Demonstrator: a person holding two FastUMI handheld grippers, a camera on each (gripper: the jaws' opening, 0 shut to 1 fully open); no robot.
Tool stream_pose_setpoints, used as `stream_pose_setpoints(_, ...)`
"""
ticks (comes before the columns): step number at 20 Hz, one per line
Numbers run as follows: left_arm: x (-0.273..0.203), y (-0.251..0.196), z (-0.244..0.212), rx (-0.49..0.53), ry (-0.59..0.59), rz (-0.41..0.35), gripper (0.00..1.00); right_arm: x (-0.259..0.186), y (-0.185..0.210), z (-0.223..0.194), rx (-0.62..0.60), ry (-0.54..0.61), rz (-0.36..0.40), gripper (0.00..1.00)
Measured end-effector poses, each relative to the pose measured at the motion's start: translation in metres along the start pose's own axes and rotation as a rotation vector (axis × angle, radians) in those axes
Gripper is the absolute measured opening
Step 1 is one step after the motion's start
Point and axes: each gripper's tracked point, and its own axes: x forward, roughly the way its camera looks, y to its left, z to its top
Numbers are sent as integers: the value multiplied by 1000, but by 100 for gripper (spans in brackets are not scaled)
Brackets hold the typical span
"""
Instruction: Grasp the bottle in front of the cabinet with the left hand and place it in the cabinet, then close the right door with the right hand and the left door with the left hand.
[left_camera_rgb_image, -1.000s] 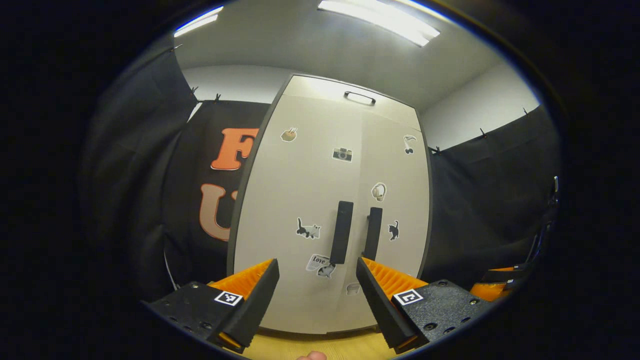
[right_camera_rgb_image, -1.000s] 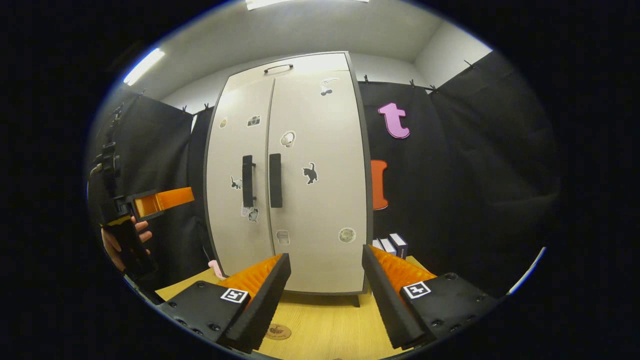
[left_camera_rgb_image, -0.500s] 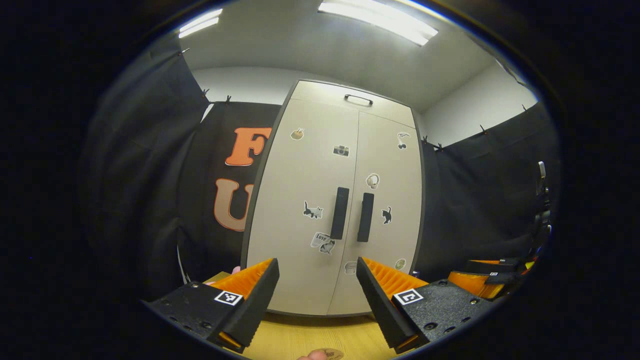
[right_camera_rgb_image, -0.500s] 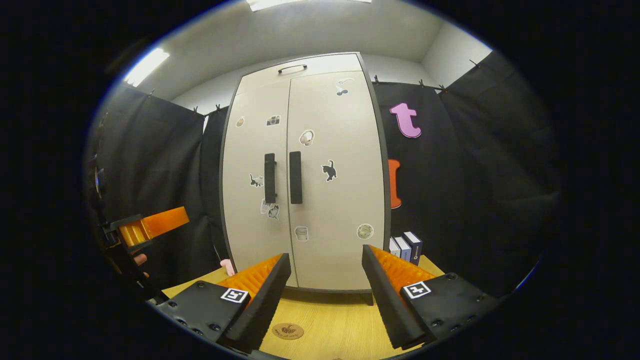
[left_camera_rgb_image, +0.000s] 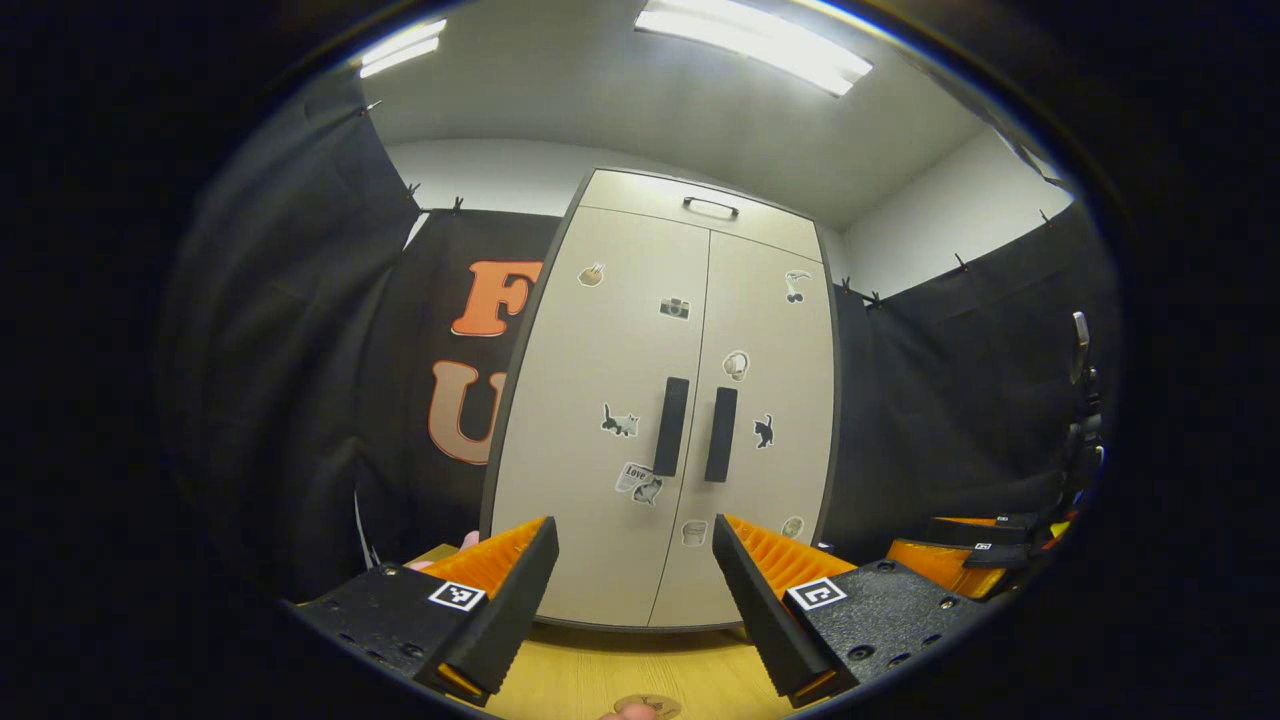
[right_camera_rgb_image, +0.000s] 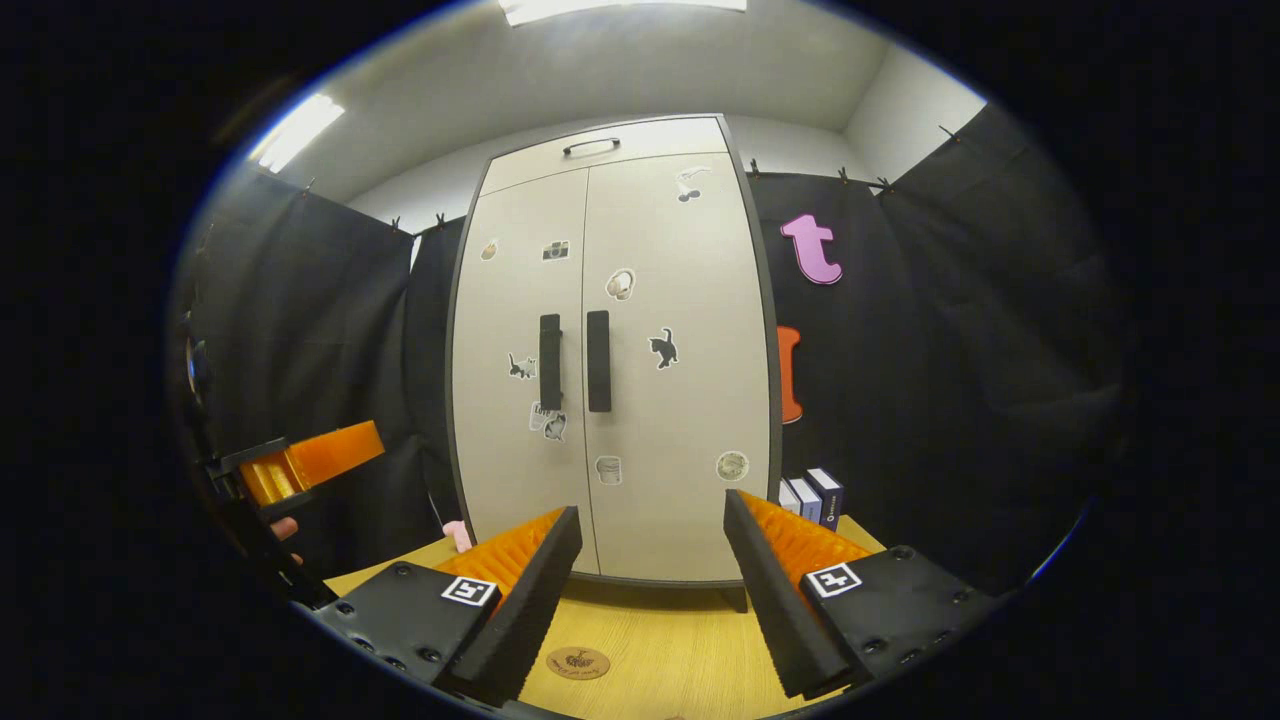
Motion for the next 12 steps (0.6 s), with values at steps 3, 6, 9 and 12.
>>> stream_pose_setpoints(3, 1, -4, 0, -4, 7, -12, 95, -1, -1, 2, -2, -8, -2, 96)
stream_pose_setpoints(6, 2, -11, 0, -19, 6, -25, 95, -4, -6, 6, -9, -18, -17, 96)
stream_pose_setpoints(9, 5, -15, -6, -21, 25, -38, 94, -5, -9, 8, -5, -24, -27, 96)
stream_pose_setpoints(12, 4, -19, -11, -4, 39, -51, 95, -5, -11, 6, -3, -19, -33, 96)
